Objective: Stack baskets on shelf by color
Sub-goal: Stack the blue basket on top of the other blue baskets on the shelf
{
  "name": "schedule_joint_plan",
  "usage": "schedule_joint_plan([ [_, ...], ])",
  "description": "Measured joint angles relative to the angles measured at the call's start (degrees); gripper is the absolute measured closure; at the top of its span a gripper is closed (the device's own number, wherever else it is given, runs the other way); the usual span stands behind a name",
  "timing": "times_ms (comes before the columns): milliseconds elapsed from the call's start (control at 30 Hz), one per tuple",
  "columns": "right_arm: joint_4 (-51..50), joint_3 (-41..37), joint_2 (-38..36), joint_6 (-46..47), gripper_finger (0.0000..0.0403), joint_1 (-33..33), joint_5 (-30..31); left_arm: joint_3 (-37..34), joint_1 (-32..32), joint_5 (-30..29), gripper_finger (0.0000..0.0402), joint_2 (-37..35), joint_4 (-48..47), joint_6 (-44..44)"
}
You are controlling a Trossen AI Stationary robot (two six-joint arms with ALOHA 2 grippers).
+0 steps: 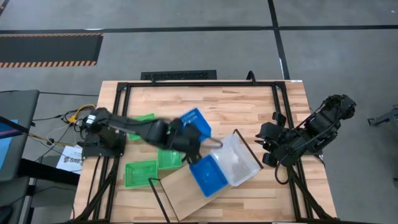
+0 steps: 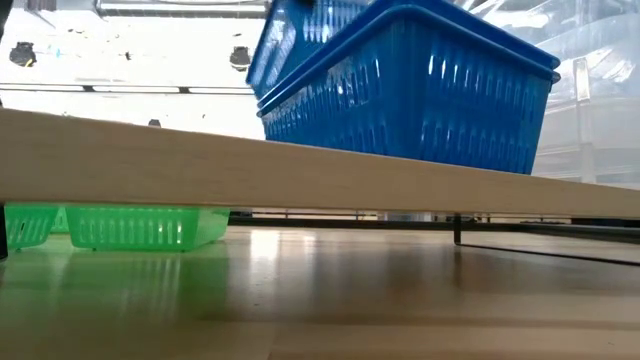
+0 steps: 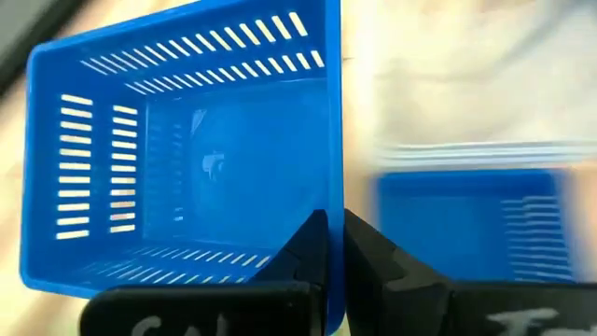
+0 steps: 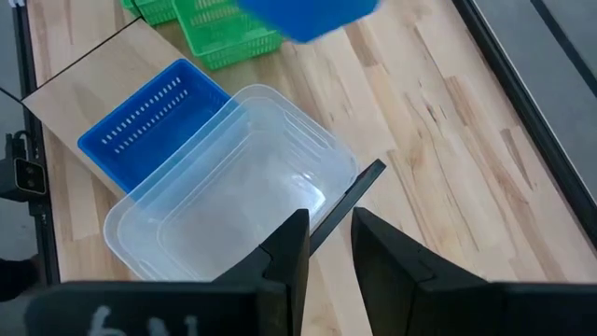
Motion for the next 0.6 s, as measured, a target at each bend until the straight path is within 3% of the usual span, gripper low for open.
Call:
schedule_joint_plan([
  [300, 0.0, -0.02, -0.68, -0.24, 0.0297, 0.0, 0.39, 1.63, -14.06, -5.02, 0.0401, 0.47, 11.58, -11.42],
  [400, -0.04, -0.02, -0.83, -0.22, 0.0297, 0.0, 0.39, 1.52, -16.93, -8.47, 0.0401, 1.21, 12.73, -17.05],
  [600, 0.0, -0.02, -0.85, -0.29, 0.0297, 0.0, 0.37, 1.56, -19.21, -9.82, 0.0401, 3.3, 11.62, -26.07],
])
